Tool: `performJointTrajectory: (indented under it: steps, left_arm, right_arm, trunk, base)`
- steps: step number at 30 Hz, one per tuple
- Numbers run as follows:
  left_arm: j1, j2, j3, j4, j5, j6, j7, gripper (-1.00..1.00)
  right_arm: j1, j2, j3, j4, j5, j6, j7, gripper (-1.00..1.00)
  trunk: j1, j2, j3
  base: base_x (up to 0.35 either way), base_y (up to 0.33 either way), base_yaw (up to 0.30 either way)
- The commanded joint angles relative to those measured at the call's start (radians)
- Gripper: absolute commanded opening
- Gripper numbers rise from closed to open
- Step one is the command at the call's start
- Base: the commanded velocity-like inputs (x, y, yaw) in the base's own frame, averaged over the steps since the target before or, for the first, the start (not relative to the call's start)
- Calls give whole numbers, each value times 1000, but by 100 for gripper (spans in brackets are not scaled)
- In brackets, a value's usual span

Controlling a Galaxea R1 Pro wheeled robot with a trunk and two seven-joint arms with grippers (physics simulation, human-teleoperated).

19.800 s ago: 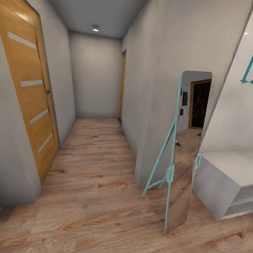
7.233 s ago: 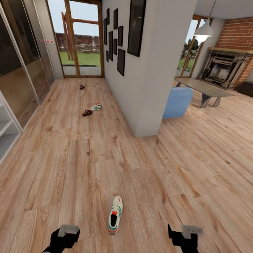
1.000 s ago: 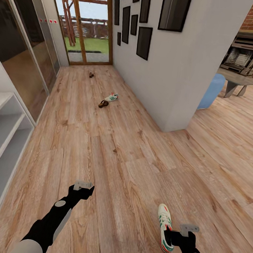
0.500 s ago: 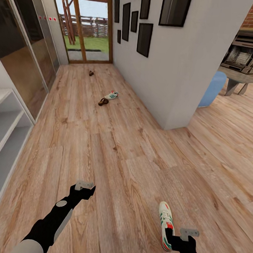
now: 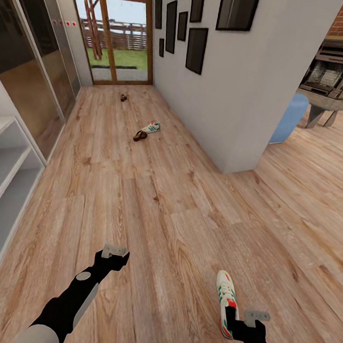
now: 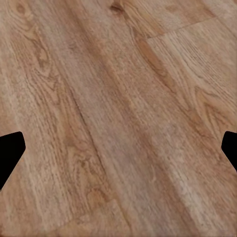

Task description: Pick up the two gym shoes and the two sandals from the corridor floor and place them onto the hallstand (shoe rack) in the corridor, making sure they are on the rack and not on the floor. Arrange them so the two gym shoes are next to each other and the two sandals are next to each other.

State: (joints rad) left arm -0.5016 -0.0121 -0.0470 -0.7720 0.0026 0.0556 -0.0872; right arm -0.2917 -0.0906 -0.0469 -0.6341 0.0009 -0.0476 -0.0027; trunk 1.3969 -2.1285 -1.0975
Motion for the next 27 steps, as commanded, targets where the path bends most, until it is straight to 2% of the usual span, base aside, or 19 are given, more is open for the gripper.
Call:
performJointTrajectory:
  steps: [1, 16, 20, 24, 27]
  left_arm:
    - [0, 0, 1, -2, 0, 6, -4, 100]
    - [0, 0, 0, -2, 0, 6, -5, 100]
    - [-1, 0, 0, -2, 0, 6, -5, 100]
    - [-1, 0, -1, -1, 0, 6, -5, 100]
    - [-1, 0, -1, -1, 0, 6, -5, 100]
  right_arm:
    - [0, 0, -1, 1, 0, -3, 0, 100]
    - [-3, 0, -6, -41, -1, -23, -2, 100]
    - [-4, 0, -7, -104, -1, -22, -2, 100]
    - [-4, 0, -7, -213, -1, -20, -2, 100]
    - [-4, -1, -7, -239, -1, -20, -2, 100]
  trunk:
    - [4, -8, -4]
    - [61, -113, -51]
    - [77, -141, -63]
    - [92, -169, -76]
    - [103, -190, -85]
  base:
    - [0, 0, 0]
    - [0, 0, 0]
    - [0, 0, 0]
    - [0, 0, 0]
    - [0, 0, 0]
